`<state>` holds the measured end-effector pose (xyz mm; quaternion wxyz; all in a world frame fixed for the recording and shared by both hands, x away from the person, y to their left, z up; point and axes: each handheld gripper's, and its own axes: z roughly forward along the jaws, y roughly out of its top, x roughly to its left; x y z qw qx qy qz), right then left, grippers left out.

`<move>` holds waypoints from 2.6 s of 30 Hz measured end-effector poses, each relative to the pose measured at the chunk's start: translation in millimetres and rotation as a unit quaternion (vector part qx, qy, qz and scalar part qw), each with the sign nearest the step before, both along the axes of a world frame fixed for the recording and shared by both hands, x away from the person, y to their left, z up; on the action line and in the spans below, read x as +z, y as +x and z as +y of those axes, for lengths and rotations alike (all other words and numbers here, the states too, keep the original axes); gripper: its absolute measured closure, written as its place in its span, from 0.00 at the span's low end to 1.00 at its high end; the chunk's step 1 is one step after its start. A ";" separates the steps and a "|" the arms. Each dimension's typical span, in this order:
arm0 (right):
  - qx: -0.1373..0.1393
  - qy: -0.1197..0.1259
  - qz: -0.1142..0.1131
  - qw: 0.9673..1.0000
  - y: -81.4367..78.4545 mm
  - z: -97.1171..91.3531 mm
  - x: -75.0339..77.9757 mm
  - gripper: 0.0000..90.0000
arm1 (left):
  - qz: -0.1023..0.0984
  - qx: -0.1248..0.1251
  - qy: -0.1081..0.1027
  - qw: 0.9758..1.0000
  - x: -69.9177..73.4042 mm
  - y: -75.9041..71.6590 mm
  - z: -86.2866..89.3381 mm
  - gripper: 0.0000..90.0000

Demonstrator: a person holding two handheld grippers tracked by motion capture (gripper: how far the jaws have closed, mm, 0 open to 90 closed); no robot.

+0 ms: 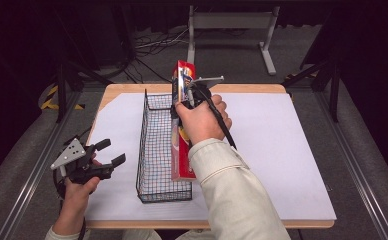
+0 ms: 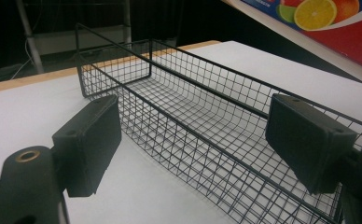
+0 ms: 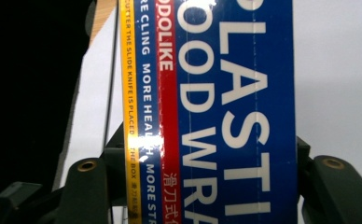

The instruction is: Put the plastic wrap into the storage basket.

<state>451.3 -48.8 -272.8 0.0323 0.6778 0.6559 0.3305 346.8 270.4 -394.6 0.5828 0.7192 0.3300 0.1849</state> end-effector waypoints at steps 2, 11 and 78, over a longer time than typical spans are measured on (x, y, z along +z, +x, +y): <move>0.002 0.006 0.002 1.000 0.7 5.5 -1.2 0.45 | -0.001 0.001 -0.002 1.000 0.0 -0.3 1.2 0.21; 0.006 0.015 0.017 1.000 5.1 17.4 -9.0 0.45 | -0.001 0.004 -0.004 1.000 0.4 -0.9 2.8 0.21; 0.005 -0.046 0.107 0.993 26.1 54.2 -101.1 0.45 | 0.005 0.000 0.001 1.000 -2.4 0.5 1.2 0.21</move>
